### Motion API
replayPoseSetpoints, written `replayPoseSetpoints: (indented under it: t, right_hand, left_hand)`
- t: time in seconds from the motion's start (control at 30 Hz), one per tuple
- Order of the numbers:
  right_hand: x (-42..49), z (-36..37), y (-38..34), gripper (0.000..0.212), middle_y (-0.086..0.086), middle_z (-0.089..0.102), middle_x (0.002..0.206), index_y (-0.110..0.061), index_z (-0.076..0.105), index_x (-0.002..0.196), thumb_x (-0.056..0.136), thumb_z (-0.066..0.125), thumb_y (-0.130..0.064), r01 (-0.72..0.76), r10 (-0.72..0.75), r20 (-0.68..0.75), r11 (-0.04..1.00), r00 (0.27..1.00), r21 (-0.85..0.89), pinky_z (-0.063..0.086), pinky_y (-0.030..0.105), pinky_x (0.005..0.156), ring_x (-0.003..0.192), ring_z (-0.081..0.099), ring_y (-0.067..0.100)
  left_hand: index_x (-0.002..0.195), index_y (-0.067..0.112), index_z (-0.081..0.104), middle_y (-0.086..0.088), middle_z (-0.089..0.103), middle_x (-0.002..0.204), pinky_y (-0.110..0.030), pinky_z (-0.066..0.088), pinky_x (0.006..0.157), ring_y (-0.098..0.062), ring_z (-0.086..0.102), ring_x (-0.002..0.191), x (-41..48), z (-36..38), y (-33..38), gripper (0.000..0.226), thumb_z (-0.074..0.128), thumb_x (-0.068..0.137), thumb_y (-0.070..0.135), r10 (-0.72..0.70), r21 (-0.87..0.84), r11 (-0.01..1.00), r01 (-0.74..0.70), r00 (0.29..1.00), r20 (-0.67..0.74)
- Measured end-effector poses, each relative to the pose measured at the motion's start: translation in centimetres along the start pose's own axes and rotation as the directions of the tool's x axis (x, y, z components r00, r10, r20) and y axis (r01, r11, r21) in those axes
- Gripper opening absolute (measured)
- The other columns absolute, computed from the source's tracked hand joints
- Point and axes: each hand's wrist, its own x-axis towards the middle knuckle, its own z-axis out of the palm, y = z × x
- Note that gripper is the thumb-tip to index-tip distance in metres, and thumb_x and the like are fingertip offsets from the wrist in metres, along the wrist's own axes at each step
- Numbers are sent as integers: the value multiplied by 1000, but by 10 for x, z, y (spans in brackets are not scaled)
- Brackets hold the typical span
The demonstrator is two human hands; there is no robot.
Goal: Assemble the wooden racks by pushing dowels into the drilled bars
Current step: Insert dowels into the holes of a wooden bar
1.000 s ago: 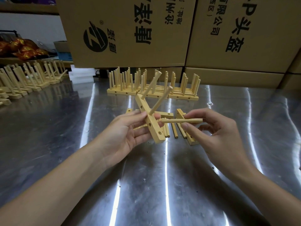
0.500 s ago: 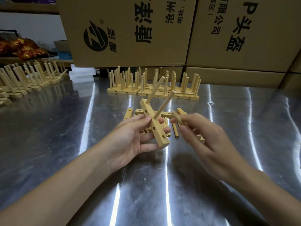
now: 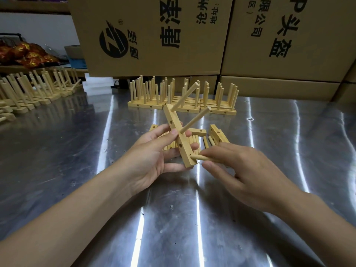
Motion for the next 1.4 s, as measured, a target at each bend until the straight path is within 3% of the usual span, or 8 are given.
replayPoseSetpoints:
  t: [0.27,0.63,0.83,0.9,1.03,1.23,1.3,1.4]
  right_hand:
    - [-1,0,-1,18,-27,51,86,-34,58,109,104,50,-50,60,-66,-79,995,995,-78,48,34,58,74,50,6]
    - [1,22,4,28,-9,44,52,-30,71,76,100,68,-44,-181,227,-95,921,969,346,29,21,50,50,40,11]
    - [1,9,-5,47,-10,47,54,-30,56,72,101,45,-65,-107,106,-88,994,990,-9,36,34,51,54,45,16]
    - [3,14,-7,50,-7,44,49,-22,60,67,103,54,-56,-162,180,-86,969,980,186,31,26,50,50,43,15]
    - [6,15,-11,47,-5,32,48,-15,69,65,99,66,-48,-462,467,159,660,870,592,24,20,45,41,27,8]
    - [4,8,-14,50,-6,45,50,-19,65,66,102,56,-53,-161,187,-118,967,975,196,30,24,50,48,44,14]
    - [6,12,-14,50,-6,33,46,-17,63,62,103,61,-45,-289,338,-25,838,941,463,25,20,47,43,31,11]
    - [6,9,-17,43,-4,23,54,-18,64,63,101,67,-38,-501,446,363,244,818,830,19,22,40,45,19,11]
  left_hand:
    - [143,13,56,-14,75,127,-58,65,77,-38,74,115,-1,0,-1,37,62,106,17,102,145,984,-102,995,7]
    - [142,19,59,-8,75,128,-52,66,74,-33,76,112,-6,6,-7,39,64,103,15,224,259,938,-228,974,45]
    - [140,18,60,-7,77,124,-43,66,66,-31,78,108,-8,7,-1,36,63,104,17,227,282,932,-227,973,34]
    - [141,21,60,-5,76,125,-46,67,66,-29,78,108,-9,8,0,38,64,103,19,269,327,905,-271,962,54]
    - [140,23,61,-3,76,125,-55,67,69,-27,78,107,-12,12,3,39,67,101,21,320,399,854,-334,942,104]
    - [141,19,59,-4,77,123,-35,65,64,-27,79,105,-16,14,14,38,63,103,16,321,365,869,-335,942,101]
    - [140,17,60,-6,76,122,-36,66,66,-26,79,104,-19,17,14,41,66,100,17,364,384,842,-379,924,113]
    - [138,19,62,-2,77,119,-36,66,69,-23,79,104,-22,22,12,40,68,99,19,423,463,767,-444,893,157]
